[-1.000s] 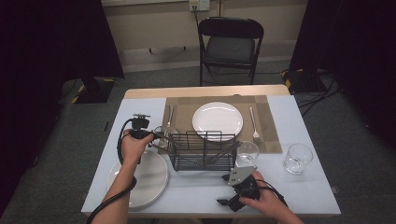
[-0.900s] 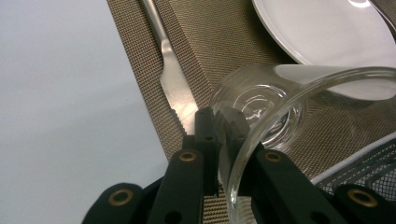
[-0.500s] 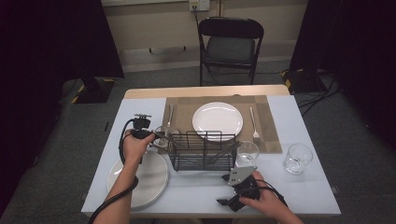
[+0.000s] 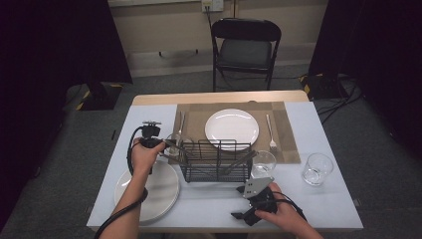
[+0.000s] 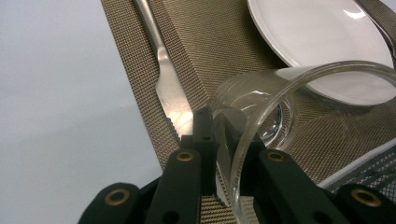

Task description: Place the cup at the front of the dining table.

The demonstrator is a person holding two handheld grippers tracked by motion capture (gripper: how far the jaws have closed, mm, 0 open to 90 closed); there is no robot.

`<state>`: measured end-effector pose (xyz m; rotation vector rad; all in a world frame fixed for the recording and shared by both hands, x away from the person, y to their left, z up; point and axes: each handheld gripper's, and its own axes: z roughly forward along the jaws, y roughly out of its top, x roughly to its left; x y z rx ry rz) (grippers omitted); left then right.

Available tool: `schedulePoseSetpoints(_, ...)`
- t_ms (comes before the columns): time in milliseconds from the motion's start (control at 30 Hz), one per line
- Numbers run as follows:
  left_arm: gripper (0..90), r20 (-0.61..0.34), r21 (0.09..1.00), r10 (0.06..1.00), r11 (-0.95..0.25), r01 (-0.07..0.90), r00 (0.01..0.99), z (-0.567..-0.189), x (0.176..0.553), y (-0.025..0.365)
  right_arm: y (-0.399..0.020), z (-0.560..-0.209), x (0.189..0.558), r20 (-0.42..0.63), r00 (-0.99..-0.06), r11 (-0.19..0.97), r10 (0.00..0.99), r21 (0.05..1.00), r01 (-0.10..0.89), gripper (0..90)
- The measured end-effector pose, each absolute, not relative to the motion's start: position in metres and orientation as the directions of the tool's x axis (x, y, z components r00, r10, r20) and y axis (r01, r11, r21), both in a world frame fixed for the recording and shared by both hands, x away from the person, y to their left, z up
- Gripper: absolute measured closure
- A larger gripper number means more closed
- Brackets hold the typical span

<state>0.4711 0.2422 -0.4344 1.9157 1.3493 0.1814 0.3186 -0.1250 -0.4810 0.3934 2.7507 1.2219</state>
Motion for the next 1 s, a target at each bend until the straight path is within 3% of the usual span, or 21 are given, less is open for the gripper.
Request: schedulePoseSetpoints(1000,85.1,-0.261,0.672,0.863,-0.160,0.723,0.434,-0.433,0.474,0.231,-0.125,-0.481,0.319,0.007,-0.961,0.643,0.277,0.741,0.191,16.1)
